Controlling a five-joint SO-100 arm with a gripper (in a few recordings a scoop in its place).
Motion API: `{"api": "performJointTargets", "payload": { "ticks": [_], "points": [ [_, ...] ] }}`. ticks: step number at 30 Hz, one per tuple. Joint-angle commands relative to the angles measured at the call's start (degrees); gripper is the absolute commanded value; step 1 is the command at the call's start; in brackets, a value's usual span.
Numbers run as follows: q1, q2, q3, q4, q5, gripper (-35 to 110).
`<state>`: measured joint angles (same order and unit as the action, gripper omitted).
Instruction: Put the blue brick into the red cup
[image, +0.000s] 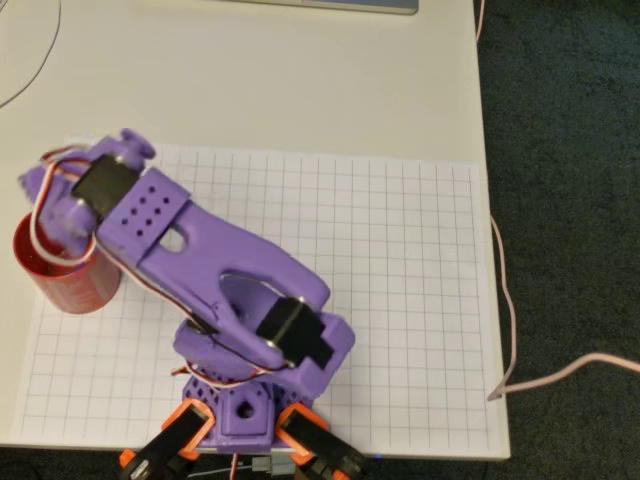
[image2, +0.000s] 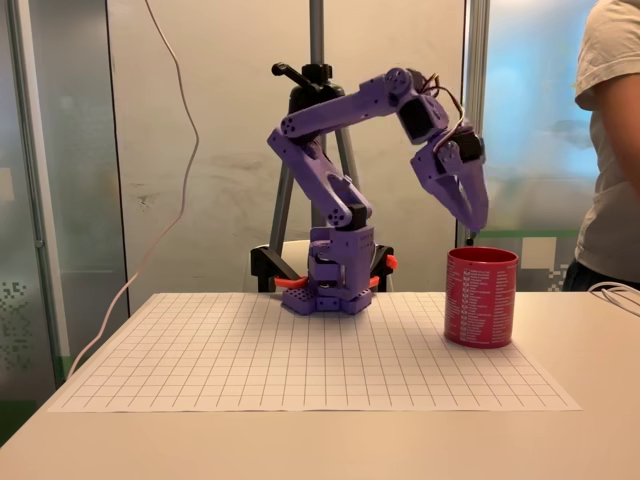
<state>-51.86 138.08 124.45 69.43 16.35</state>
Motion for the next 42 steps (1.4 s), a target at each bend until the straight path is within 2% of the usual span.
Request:
{"api": "performJointTargets", "payload": {
  "ticks": [1,4,7,12,16,25,36,42],
  "points": [
    [19.4,2.5,4.4,-10.9,-4.0,0],
    [32.1,2.6,4.9,-18.3,-5.9,0],
    [42.3,4.8,2.6,-20.5,-7.0,0],
    [51.2,16.6,2.8,-20.7,-12.0,0],
    [51.9,27.7,5.3,-17.6,-14.8,0],
    [47.5,51.1,30.1,-17.1,-21.9,0],
    [45.8,51.2,48.3,-15.3,-16.4,0],
    [45.6,51.2,51.9,-12.7,-15.2,0]
  ]
}}
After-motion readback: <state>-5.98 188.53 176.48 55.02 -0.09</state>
